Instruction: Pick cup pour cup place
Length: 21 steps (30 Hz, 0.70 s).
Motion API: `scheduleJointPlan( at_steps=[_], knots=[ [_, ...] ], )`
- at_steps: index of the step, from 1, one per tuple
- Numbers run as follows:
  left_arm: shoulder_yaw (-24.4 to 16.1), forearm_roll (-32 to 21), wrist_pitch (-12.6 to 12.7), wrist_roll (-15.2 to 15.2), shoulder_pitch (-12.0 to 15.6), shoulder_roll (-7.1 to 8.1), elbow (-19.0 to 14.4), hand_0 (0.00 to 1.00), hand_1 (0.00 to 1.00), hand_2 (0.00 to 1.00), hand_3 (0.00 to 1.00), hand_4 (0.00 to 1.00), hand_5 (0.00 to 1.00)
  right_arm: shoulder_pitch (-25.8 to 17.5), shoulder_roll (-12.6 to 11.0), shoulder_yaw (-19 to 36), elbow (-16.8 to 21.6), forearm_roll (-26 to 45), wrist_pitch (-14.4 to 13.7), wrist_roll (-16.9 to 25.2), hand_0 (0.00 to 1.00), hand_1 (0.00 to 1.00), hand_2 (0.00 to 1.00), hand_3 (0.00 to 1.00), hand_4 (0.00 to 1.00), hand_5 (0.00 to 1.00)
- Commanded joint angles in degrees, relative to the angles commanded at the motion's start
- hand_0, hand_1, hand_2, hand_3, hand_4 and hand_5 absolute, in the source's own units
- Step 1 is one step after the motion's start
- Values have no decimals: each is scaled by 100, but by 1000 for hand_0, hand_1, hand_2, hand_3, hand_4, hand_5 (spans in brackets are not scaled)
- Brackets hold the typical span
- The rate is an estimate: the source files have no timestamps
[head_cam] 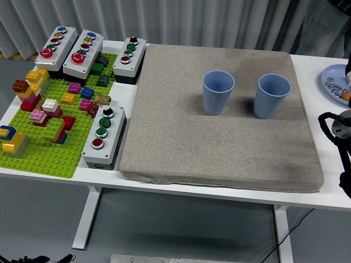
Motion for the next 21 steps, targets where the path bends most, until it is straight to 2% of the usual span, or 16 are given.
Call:
scheduleJointPlan(
  at_steps=[1,21],
  knots=[
    [4,-8,-1,-1,-2,1,0,770,755,803,641,502,971,1,-3,6,7,-9,0,-9,957,837,864,846,790,870],
    [26,-5,-8,-12,-47,3,0,770,755,803,641,502,971,-9,-20,-12,64,38,80,-77,949,834,865,843,785,857]
  ],
)
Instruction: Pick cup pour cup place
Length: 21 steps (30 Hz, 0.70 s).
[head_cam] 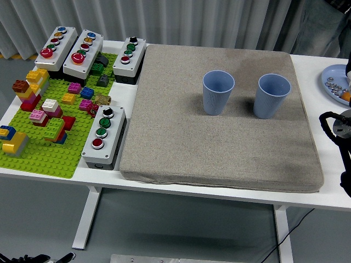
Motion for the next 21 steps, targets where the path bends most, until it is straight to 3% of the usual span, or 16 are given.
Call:
scheduleJointPlan(
  at_steps=[21],
  knots=[
    [-35,51,5,6,-13,1,0,769,755,803,641,503,971,22,-27,39,36,-63,11,-63,931,823,859,837,782,831]
  ],
)
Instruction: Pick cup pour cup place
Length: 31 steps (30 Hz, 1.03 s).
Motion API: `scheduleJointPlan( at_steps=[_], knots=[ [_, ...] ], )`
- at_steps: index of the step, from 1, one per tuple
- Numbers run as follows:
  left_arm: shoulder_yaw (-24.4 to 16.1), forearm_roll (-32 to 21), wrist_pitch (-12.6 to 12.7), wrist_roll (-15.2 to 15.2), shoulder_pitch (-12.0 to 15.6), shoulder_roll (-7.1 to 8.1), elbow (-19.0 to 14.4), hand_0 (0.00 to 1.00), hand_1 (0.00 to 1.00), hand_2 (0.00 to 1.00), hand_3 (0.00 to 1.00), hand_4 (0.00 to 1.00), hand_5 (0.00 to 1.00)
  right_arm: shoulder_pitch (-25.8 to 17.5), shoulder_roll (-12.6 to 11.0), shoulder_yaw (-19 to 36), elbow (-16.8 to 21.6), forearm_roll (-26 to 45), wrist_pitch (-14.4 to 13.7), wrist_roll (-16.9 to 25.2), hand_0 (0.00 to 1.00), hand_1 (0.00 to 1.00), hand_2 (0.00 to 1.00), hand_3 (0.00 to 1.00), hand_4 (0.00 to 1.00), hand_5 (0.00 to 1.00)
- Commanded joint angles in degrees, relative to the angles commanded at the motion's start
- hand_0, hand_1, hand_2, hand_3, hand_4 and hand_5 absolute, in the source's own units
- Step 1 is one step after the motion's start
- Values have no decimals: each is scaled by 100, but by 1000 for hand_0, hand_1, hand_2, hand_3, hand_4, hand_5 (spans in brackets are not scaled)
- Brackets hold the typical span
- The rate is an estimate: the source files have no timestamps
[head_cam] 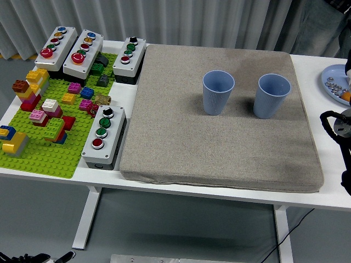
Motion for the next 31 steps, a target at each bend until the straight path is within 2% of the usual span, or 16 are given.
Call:
scheduleJointPlan(
  at_steps=[31],
  knots=[
    [-56,56,9,16,44,6,0,769,755,804,641,503,971,-25,-11,-10,31,-27,7,-28,924,817,851,830,764,797]
  ],
)
